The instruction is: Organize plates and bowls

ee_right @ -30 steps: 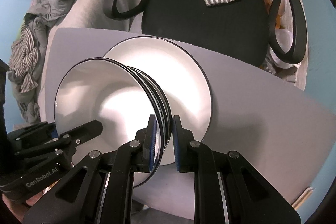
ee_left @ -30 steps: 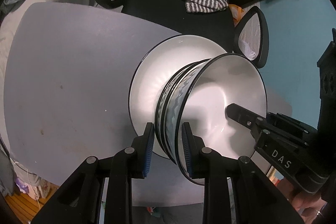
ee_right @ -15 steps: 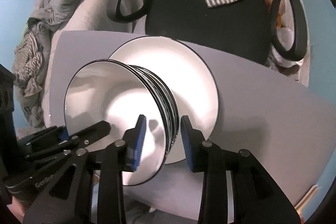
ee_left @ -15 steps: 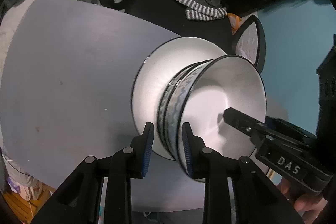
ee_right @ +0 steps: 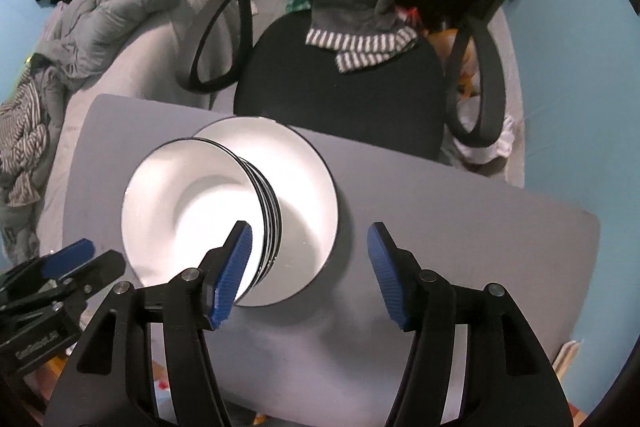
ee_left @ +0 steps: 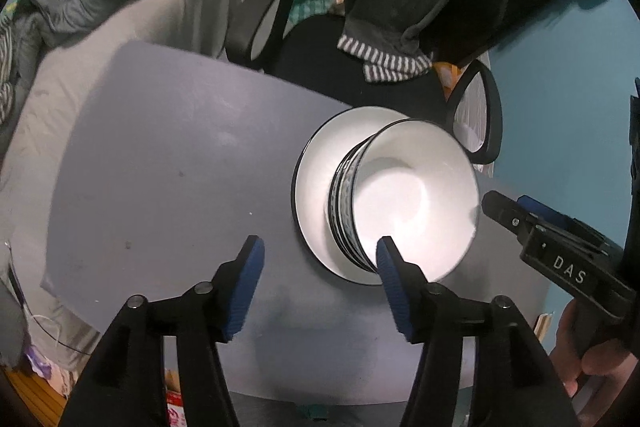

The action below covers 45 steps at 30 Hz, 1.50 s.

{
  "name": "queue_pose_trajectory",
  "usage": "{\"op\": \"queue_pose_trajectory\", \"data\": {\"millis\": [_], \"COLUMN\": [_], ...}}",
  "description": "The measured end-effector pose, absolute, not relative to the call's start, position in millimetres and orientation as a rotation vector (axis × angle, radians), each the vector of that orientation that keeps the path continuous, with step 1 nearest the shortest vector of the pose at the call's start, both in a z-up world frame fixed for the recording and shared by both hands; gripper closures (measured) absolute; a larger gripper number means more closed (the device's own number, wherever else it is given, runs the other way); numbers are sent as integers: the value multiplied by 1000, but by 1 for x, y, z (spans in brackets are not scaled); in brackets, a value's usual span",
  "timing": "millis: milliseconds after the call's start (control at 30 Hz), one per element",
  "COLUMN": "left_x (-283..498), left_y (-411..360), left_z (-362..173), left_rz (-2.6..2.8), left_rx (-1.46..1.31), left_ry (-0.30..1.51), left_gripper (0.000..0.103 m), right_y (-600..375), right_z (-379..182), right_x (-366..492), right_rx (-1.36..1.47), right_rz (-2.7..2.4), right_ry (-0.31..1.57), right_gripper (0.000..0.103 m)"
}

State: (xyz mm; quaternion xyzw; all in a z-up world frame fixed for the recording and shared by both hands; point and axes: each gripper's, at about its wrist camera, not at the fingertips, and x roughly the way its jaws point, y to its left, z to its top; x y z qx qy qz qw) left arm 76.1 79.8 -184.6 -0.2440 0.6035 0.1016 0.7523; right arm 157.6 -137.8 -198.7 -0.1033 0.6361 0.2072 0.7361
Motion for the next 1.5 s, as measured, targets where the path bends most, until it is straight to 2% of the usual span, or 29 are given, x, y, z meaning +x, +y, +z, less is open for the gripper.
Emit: {"op": "queue_pose_trajectory", "data": {"millis": [100,233,433,867,1500], "left_x": [70,66,56,50,50], "left_y": [73,64,61,54,51], "left_z": [-165,-142,-122,-66,-44], "left_rz": [216,211,175,158,154], "left_rx": [-499,-444,-483,-393,-361], "left_ry": [1269,1225,1197,1106,1072], "left_gripper": [35,24,24,24,24], "right_y": [-139,-147,-162,-191,-208], "right_z": [-186,-167,-141,-91,-68], "right_x": [153,148,135,119,103], "right_rx": [-230,-229,-242,-159,-133], "right_rz": [454,447,413,381,371], "right_ry": [1369,1328,1247,1172,1153], "right_gripper": [43,43,43,41,41]}}
